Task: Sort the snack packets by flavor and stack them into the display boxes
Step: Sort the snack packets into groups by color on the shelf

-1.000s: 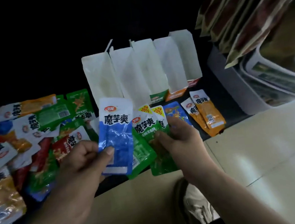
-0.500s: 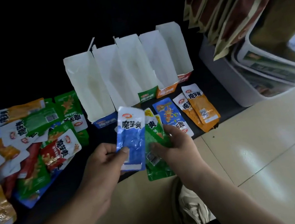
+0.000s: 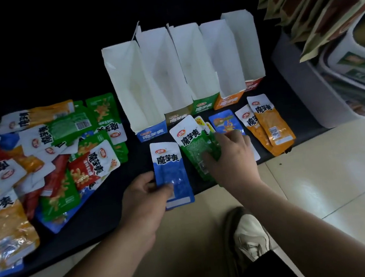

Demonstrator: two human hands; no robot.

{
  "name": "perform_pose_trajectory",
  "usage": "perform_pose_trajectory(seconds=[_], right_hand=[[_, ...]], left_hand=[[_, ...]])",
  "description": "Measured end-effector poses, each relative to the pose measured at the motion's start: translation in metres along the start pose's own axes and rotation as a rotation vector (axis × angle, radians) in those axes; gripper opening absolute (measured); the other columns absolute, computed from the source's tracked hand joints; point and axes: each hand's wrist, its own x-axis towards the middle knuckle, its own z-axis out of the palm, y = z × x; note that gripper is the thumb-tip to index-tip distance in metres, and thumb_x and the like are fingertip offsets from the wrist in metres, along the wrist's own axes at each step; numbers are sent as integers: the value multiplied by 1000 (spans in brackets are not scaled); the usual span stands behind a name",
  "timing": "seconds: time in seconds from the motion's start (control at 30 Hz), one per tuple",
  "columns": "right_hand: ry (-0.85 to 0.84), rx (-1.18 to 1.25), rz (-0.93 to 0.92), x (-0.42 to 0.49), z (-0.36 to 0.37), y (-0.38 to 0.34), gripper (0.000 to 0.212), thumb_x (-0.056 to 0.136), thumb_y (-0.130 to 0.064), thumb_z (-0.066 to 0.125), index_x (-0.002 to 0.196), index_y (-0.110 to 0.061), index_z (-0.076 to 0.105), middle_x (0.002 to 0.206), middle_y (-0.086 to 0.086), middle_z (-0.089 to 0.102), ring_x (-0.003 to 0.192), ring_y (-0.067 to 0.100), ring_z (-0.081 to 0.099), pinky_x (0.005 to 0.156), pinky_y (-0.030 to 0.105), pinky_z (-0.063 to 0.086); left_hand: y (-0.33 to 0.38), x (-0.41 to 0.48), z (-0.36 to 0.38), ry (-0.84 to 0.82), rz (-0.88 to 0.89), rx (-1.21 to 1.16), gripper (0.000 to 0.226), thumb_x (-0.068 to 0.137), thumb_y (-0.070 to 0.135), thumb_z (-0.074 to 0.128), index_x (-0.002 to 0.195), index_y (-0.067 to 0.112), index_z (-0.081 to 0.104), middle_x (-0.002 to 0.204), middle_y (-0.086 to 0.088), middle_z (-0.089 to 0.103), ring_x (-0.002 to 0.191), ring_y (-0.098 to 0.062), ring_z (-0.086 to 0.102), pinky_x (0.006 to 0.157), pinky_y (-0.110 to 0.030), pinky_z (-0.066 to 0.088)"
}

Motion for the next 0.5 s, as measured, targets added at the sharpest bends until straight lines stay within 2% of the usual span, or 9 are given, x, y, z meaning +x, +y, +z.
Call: perform_pose_trajectory(seconds=[0.07,0.13,0.2,0.27,0.33,0.4,0.47,0.5], right_hand=[[5,-15,-3,0,-3,-1,60,93,-45,68,146,-20,54,134,8,56,127,32,46,102,46,42],[85,87,-46,-7,-9,0,55,92,-42,72,141,-18,59,128,6,60,123,29,51,97,44,46],[183,275,-113,-19,-20,2,36,95,-34,72,126,-16,69,116,2,66,110,21,61,85,37,55],[24,522,-104,-29,-34,-2,22,98,-34,67,113,-20,73,99,-7,72,93,9,69,73,30,60],[-203,749,5,-37,-40,-5,21,97,-34,70,114,-22,73,95,-4,76,89,10,72,76,36,63],[-182,812,63,-35,-38,-2,21,96,-22,73,117,-24,73,97,0,76,91,13,73,80,39,63],[-96,871,139,-27,-42,7,21,96,-13,71,113,-25,73,95,-1,76,90,14,74,73,33,64],[-52,894,182,-22,-45,15,19,97,-12,70,111,-25,72,94,-3,76,90,13,74,68,27,62]], left_hand=[[0,-2,-1,-11,13,-13,27,92,11,77,112,28,71,89,10,80,86,-14,77,86,-42,62],[2,-7,0,-50,47,-68,27,93,9,75,111,28,71,92,10,80,86,-12,78,80,-36,61],[5,-15,3,-105,80,-128,26,94,6,73,110,27,70,95,8,80,87,-12,78,75,-30,59],[9,-23,10,-165,98,-162,26,94,6,72,110,25,71,97,5,80,89,-13,78,75,-29,58],[14,-30,21,-203,116,-158,26,94,6,72,110,26,71,98,4,80,89,-14,78,75,-32,59],[18,-29,32,-207,164,-93,25,95,8,72,107,30,71,96,7,79,88,-15,77,76,-37,62],[17,-25,40,-228,283,76,19,97,15,70,105,32,71,96,9,77,87,-16,74,76,-34,63],[15,-20,41,-220,417,242,16,97,19,70,107,32,71,102,10,74,93,-13,71,79,-31,61]])
